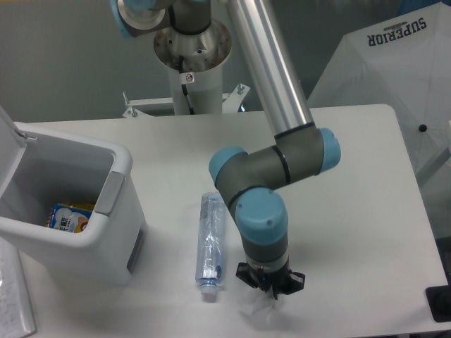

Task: Place the trash in the trash can
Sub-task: 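Lift the tissue and carry it over the white trash bin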

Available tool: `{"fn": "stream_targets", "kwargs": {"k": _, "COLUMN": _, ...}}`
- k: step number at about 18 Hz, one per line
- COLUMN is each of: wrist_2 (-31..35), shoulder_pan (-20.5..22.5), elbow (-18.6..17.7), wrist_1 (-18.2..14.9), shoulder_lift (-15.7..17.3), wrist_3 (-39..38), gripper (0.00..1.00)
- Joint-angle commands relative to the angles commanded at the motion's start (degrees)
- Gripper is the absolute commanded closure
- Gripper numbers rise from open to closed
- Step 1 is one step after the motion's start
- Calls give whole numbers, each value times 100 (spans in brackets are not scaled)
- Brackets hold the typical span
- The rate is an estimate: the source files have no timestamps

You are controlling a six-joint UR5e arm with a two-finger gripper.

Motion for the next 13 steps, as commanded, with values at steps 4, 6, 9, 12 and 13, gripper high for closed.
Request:
{"fn": "stream_targets", "kwargs": {"k": 4, "wrist_2": -580, "shoulder_pan": -202, "elbow": -184, "wrist_1": -9, "shoulder_lift": 589, "wrist_3": -342, "gripper": 100}}
{"fn": "stream_targets", "kwargs": {"k": 6, "wrist_2": -800, "shoulder_pan": -290, "elbow": -298, "wrist_1": -9, "shoulder_lift": 931, "wrist_3": -474, "gripper": 100}}
{"fn": "stream_targets", "kwargs": {"k": 9, "wrist_2": -1161, "shoulder_pan": -422, "elbow": -413, "wrist_1": -9, "shoulder_lift": 1362, "wrist_3": -659, "gripper": 100}}
{"fn": "stream_targets", "kwargs": {"k": 12, "wrist_2": -1547, "shoulder_pan": -527, "elbow": -466, "wrist_1": -9, "shoulder_lift": 1793, "wrist_3": -852, "gripper": 100}}
{"fn": "stream_targets", "kwargs": {"k": 13, "wrist_2": -1679, "shoulder_pan": -545, "elbow": -475, "wrist_1": -9, "shoulder_lift": 1907, "wrist_3": -914, "gripper": 100}}
